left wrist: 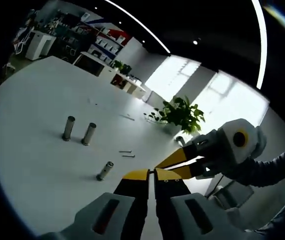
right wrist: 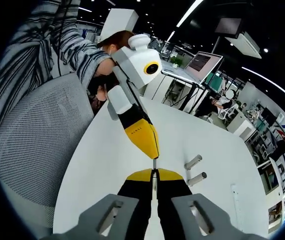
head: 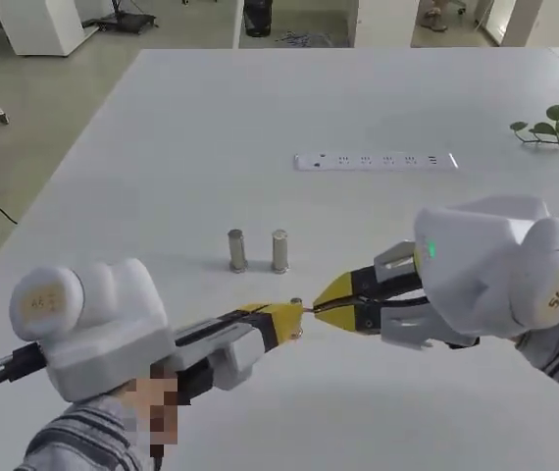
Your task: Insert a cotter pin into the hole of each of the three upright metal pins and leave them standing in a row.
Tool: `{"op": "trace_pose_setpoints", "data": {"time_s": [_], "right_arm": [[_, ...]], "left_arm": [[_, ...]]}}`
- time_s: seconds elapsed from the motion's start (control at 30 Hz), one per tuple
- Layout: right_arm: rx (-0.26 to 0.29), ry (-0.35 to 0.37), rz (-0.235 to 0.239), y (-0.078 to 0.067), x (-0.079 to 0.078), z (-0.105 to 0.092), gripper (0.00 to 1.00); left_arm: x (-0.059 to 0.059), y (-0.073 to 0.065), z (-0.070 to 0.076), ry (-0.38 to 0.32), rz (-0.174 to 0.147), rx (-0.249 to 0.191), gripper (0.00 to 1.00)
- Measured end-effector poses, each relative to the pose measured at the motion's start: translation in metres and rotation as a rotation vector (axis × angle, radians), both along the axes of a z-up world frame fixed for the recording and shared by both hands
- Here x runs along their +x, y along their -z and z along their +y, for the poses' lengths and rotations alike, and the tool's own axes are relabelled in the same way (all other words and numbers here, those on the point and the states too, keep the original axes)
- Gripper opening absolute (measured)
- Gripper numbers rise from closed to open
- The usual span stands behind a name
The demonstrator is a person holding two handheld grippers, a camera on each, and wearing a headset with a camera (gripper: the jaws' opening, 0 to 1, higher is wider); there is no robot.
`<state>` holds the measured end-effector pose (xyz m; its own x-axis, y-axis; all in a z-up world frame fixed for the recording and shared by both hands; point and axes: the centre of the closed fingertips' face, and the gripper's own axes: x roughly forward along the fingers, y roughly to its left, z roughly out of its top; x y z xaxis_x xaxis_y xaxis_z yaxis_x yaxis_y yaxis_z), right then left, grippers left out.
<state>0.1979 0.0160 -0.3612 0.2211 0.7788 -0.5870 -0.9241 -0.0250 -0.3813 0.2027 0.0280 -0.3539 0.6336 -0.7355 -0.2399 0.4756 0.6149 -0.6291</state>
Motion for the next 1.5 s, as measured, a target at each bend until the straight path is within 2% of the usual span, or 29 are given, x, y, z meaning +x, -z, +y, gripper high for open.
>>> {"op": "trace_pose_setpoints", "data": {"time_s": [0.17,0.23,0.43,0.5,0.53,0.63,0.67,0.7,0.77,0.8,0.87,0.9,0.97,1.13,1.23,1.3,1.37,1.43,1.5], "right_arm": [[0.002,0.008,0.007,0.002,0.000,-0.001,0.00],[0.001,0.010,0.008,0.002,0.001,-0.001,0.00],[0.019,0.020,0.032,0.002,-0.001,-0.001,0.00],[0.041,0.037,0.088,0.004,-0.003,-0.001,0.00],[0.047,0.039,0.100,0.004,-0.003,-0.001,0.00],[0.061,0.056,0.153,0.008,-0.005,-0.002,0.02],[0.078,0.070,0.202,0.010,-0.007,-0.003,0.03],[0.086,0.077,0.231,0.011,-0.009,-0.003,0.04],[0.109,0.088,0.279,0.013,-0.010,-0.004,0.06],[0.119,0.098,0.323,0.015,-0.012,-0.004,0.07],[0.130,0.106,0.373,0.018,-0.014,-0.005,0.08],[0.144,0.105,0.412,0.020,-0.017,-0.004,0.08],[0.164,0.112,0.460,0.022,-0.020,-0.004,0.09],[0.184,0.113,0.535,0.027,-0.027,-0.003,0.09],[0.191,0.112,0.564,0.031,-0.030,-0.002,0.08],[0.189,0.105,0.574,0.033,-0.033,-0.002,0.08],[0.188,0.102,0.574,0.033,-0.035,-0.001,0.07],[0.191,0.096,0.577,0.034,-0.037,0.000,0.06],[0.182,0.093,0.567,0.036,-0.038,0.001,0.06]], "left_arm": [[-0.001,-0.002,-0.005,0.018,0.003,-0.017,0.00],[-0.001,-0.002,-0.006,0.023,0.001,-0.009,0.00],[-0.001,-0.004,-0.007,0.046,-0.042,0.018,0.00],[-0.002,-0.003,-0.006,0.071,-0.073,0.061,0.00],[-0.001,-0.002,-0.005,0.078,-0.088,0.088,0.00],[-0.004,0.004,-0.001,0.134,-0.147,0.201,0.00],[-0.006,0.007,0.000,0.156,-0.167,0.241,0.00],[-0.008,0.008,0.001,0.174,-0.182,0.266,0.00],[-0.012,0.010,0.001,0.206,-0.219,0.307,0.00],[-0.014,0.011,0.001,0.221,-0.229,0.318,0.00],[-0.019,0.012,0.000,0.265,-0.274,0.351,0.00],[-0.021,0.013,0.001,0.285,-0.290,0.372,0.00],[-0.025,0.014,-0.001,0.320,-0.314,0.393,0.00],[-0.031,0.015,-0.005,0.375,-0.356,0.419,0.00],[-0.033,0.013,-0.008,0.395,-0.368,0.416,0.00],[-0.034,0.013,-0.009,0.402,-0.374,0.413,0.00],[-0.036,0.014,-0.010,0.421,-0.384,0.433,0.00],[-0.038,0.013,-0.012,0.426,-0.383,0.416,0.00],[-0.039,0.013,-0.013,0.431,-0.384,0.419,0.00]]}}
